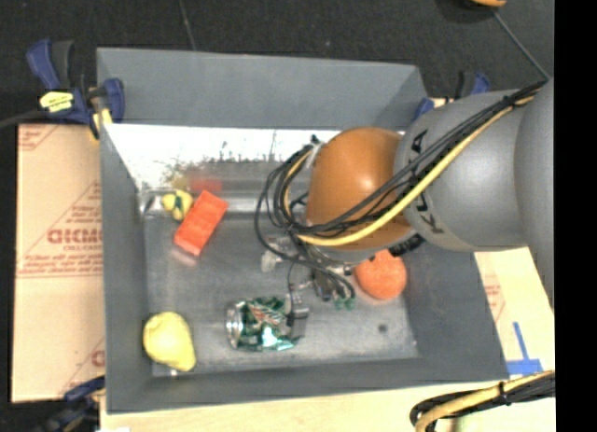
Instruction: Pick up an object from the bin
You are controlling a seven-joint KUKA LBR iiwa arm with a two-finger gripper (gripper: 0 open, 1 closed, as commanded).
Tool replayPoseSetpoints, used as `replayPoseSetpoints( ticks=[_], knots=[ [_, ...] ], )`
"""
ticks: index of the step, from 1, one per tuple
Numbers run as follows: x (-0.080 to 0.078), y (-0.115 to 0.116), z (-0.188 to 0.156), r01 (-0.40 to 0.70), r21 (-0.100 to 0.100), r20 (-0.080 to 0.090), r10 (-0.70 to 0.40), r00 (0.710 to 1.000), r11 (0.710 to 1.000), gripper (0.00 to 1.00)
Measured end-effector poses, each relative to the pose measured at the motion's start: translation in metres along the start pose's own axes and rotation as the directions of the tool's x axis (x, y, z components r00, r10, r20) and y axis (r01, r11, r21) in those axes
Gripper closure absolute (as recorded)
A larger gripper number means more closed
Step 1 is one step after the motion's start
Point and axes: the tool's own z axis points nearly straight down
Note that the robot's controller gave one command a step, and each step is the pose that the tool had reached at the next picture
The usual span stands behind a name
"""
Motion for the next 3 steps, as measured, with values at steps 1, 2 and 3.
replayPoseSetpoints(
  ticks=[1, 2, 3],
  knots=[
    [0.012, -0.001, 0.038, 0.082, 0.001, 0.003, -0.082, 0.997, 0.997, 0.0],
    [0.03, 0.018, 0.01, 0.112, 0.0, 0.003, -0.112, 0.994, 0.994, 0.0],
    [0.024, 0.007, 0.085, 0.082, 0.0, 0.0, -0.082, 0.997, 0.997, 0.0]
  ],
)
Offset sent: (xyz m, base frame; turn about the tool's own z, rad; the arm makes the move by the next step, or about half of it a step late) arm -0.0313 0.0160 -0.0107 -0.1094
